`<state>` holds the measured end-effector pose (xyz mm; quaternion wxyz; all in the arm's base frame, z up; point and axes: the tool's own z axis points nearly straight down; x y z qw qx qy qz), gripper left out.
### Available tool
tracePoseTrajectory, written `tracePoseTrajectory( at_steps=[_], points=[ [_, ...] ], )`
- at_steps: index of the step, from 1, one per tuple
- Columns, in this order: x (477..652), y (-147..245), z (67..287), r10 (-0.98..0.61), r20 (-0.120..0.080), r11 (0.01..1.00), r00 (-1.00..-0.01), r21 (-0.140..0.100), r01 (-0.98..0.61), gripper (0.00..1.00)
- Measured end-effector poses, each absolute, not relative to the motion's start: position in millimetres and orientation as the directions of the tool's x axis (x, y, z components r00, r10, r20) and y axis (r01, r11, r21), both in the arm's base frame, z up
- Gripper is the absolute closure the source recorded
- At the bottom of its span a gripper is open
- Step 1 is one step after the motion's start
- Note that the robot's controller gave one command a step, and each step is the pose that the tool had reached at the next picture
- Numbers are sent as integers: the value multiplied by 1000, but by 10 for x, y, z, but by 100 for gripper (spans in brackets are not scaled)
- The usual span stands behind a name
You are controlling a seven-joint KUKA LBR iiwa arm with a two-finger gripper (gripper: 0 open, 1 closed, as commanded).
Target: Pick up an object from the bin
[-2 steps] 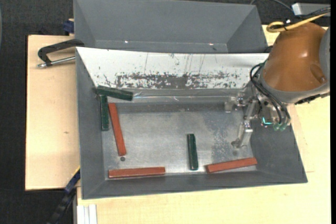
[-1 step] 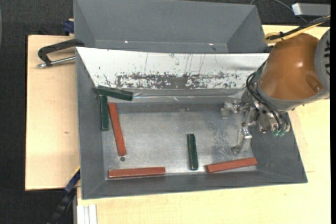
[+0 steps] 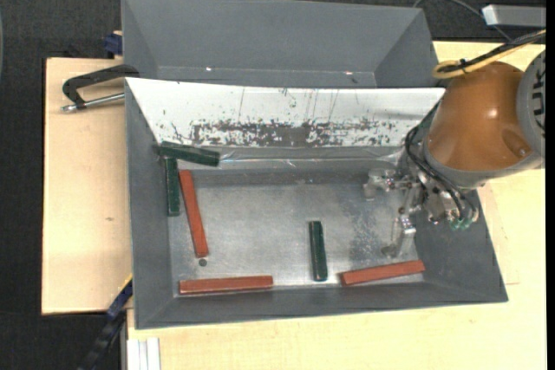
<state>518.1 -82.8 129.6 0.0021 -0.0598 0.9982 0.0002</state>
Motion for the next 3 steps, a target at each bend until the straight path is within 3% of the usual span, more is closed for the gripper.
tracePoseTrajectory(
  at_steps=[1,2,3],
  points=[
    [5189,-556,1379,-220,-3,975,-975,-2,-220,0],
    [5143,-359,1195,-163,-7,987,-987,1,-163,0],
    [5058,-759,915,-482,-1,876,-876,1,-482,0]
  ],
)
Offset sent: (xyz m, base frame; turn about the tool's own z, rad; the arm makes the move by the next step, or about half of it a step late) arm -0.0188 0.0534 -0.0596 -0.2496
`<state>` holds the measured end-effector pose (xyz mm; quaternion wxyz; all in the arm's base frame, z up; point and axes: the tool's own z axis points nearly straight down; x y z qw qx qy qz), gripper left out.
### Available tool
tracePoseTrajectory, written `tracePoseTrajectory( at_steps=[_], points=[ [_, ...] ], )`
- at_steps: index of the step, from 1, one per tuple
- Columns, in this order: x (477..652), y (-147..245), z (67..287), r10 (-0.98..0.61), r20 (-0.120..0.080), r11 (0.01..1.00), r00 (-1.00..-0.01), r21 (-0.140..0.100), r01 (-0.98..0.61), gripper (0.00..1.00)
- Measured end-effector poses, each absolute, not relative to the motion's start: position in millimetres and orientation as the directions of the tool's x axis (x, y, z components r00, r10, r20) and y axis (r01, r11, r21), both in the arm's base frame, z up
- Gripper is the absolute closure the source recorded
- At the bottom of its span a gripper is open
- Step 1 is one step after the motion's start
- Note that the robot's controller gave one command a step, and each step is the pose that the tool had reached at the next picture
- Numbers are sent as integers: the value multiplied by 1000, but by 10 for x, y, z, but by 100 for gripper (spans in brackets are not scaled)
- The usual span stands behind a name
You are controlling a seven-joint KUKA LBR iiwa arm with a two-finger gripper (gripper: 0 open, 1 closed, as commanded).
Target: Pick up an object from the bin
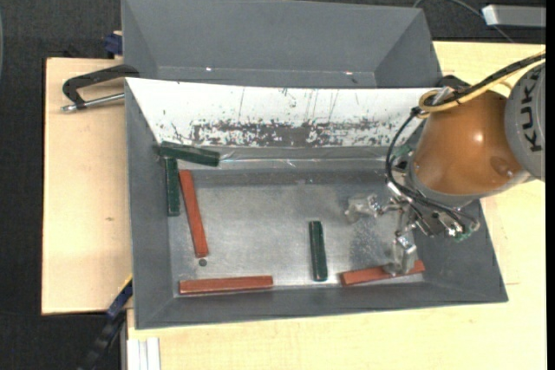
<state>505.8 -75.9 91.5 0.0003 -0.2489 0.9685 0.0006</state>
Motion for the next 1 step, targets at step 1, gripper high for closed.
tracePoseTrajectory(
  at_steps=[1],
  points=[
    [4981,-526,803,-521,0,853,-853,-1,-521,0]
  ],
)
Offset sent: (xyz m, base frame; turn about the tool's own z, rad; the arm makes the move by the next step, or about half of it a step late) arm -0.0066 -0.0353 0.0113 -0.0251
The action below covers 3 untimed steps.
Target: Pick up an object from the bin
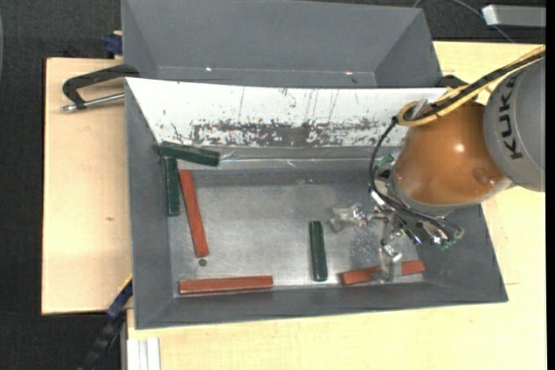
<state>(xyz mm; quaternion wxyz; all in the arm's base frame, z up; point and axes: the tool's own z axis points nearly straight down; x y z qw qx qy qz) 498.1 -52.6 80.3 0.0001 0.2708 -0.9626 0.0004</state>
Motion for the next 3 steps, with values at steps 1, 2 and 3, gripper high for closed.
tracePoseTrajectory(
  at_steps=[1,2,3],
  points=[
    [4996,-612,907,-520,-7,854,-854,1,-520,0],
    [4990,-807,830,-663,-4,749,-749,-3,-663,0],
    [4986,-402,933,-805,-3,593,-593,-4,-805,0]
  ],
)
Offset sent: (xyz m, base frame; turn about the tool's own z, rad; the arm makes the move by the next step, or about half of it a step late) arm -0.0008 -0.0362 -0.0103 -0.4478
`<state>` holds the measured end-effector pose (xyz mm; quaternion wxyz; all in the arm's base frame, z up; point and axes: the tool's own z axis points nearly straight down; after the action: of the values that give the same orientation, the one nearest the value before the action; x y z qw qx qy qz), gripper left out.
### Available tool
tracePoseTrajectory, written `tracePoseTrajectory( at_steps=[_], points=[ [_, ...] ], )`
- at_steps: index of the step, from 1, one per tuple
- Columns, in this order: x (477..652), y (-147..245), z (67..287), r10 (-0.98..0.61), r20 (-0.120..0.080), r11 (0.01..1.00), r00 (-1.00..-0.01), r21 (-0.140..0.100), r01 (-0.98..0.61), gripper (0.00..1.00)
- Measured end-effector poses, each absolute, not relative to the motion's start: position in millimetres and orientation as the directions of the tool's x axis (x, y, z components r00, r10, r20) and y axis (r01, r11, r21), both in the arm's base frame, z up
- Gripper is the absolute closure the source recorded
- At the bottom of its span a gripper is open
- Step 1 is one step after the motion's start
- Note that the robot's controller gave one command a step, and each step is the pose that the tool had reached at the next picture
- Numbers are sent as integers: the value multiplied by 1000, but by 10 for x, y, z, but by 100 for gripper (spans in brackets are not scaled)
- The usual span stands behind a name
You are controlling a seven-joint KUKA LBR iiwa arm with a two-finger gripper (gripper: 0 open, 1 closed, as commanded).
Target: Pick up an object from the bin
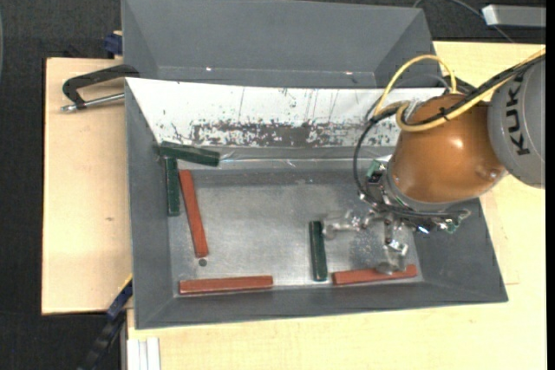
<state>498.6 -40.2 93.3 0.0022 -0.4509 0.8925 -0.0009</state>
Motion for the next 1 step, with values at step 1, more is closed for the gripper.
tracePoseTrajectory(
  at_steps=[1],
  points=[
    [5010,35,1001,-873,-6,488,-488,-4,-873,0]
  ],
)
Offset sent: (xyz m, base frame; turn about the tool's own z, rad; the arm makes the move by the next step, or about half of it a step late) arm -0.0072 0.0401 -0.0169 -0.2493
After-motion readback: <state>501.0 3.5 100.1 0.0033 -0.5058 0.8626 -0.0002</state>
